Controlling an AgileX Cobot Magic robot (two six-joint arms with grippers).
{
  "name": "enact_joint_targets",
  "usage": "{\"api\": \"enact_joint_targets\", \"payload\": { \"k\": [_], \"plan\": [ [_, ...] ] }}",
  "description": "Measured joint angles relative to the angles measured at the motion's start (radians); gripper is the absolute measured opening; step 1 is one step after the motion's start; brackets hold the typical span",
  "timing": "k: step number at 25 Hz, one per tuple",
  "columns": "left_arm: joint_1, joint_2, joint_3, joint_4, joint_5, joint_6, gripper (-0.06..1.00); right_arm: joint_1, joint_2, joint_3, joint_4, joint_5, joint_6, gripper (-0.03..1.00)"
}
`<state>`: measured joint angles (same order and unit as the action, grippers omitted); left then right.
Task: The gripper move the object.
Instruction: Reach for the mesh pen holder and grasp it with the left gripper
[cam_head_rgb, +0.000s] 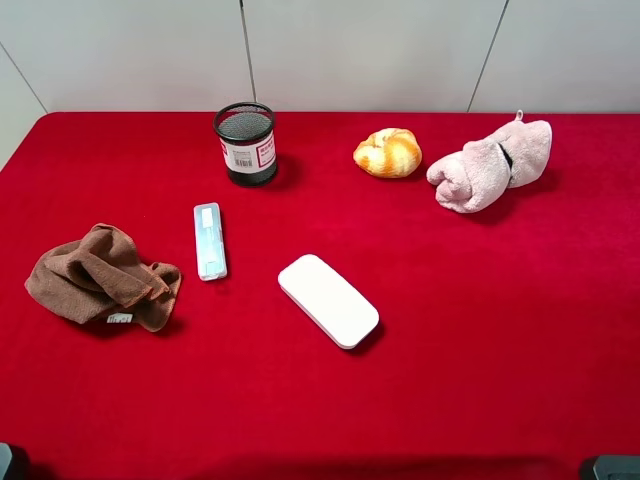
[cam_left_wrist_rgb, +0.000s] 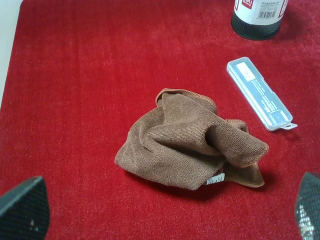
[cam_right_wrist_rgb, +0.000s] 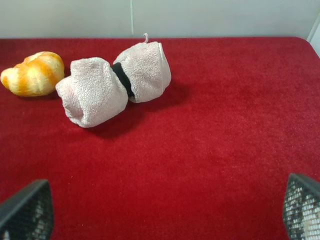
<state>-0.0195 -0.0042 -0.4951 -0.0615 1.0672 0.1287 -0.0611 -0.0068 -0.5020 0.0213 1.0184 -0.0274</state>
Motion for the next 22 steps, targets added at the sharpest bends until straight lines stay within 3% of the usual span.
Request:
{"api": "enact_joint_targets", "payload": {
  "k": [22],
  "plan": [
    [0.0, 0.02, -0.009, 0.0, 0.002, 0.0, 0.98, 0.0, 0.0, 0.0, 0.0, 0.0, 0.0, 0.69]
  ]
}}
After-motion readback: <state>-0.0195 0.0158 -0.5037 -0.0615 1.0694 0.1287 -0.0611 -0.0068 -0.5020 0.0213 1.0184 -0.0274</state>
